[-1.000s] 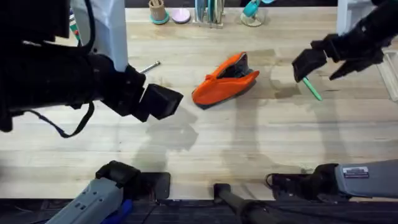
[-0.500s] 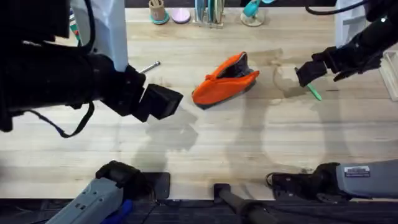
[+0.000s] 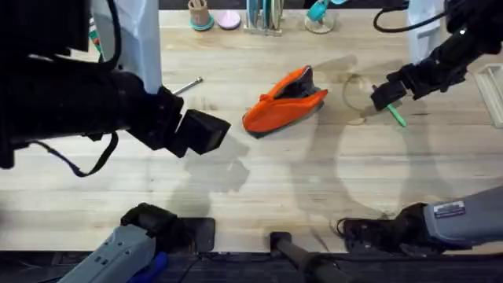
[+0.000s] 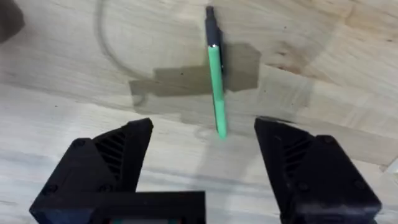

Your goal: Unzip the bag, pick up the pens from the table one at a time and place them inside, then zip the bag closed.

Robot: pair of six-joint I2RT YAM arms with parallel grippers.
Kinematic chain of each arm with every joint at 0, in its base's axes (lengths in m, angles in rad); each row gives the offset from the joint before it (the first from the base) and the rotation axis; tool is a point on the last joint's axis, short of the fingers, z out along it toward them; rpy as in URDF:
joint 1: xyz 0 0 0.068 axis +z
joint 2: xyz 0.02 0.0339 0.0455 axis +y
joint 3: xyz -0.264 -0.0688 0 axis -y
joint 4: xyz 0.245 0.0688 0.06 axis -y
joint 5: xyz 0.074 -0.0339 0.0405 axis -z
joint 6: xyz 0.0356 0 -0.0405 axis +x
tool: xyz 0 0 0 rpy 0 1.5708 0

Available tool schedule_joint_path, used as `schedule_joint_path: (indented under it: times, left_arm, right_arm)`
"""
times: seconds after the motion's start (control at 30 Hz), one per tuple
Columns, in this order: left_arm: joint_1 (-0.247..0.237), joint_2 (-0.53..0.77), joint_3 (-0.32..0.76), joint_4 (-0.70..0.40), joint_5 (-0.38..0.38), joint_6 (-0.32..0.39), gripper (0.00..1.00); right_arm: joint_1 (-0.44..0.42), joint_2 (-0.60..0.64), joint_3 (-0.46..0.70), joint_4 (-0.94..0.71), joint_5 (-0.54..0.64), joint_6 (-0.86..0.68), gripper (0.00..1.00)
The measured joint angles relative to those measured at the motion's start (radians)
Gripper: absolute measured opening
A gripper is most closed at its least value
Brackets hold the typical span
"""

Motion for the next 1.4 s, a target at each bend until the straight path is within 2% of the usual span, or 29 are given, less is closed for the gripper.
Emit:
schedule_joint_path:
  times: [0.33, 0.57, 0.67, 0.73, 0.87, 1.0, 1.07, 1.4]
  left_arm:
    - [0.000, 0.000, 0.000, -0.008, 0.000, 0.000, 0.995]
    - [0.000, 0.000, 0.000, -0.008, 0.000, 0.000, 0.994]
    - [0.000, 0.000, 0.000, -0.008, 0.000, 0.000, 0.994]
    - [0.000, 0.000, 0.000, -0.008, 0.000, 0.000, 0.995]
    - [0.000, 0.000, 0.000, -0.008, 0.000, 0.000, 0.994]
    - [0.000, 0.000, 0.000, -0.008, 0.000, 0.000, 0.993]
    - [0.000, 0.000, 0.000, -0.008, 0.000, 0.000, 0.994]
    - [0.000, 0.000, 0.000, -0.008, 0.000, 0.000, 0.994]
  right_arm:
    - [0.000, 0.064, 0.000, 0.011, -0.005, -0.008, 0.996]
    - [-0.001, 0.152, 0.001, 0.012, -0.034, -0.007, 0.996]
    - [-0.001, 0.153, 0.002, 0.013, -0.035, -0.008, 0.963]
    - [-0.001, 0.155, 0.003, 0.018, -0.026, -0.009, 0.874]
    - [-0.008, 0.161, 0.008, 0.021, -0.018, -0.013, 0.347]
    - [-0.008, 0.161, 0.008, 0.014, -0.033, -0.022, 0.066]
    - [-0.008, 0.160, 0.010, 0.012, -0.035, -0.024, 0.040]
    - [-0.008, 0.160, 0.010, 0.012, -0.042, -0.030, 0.032]
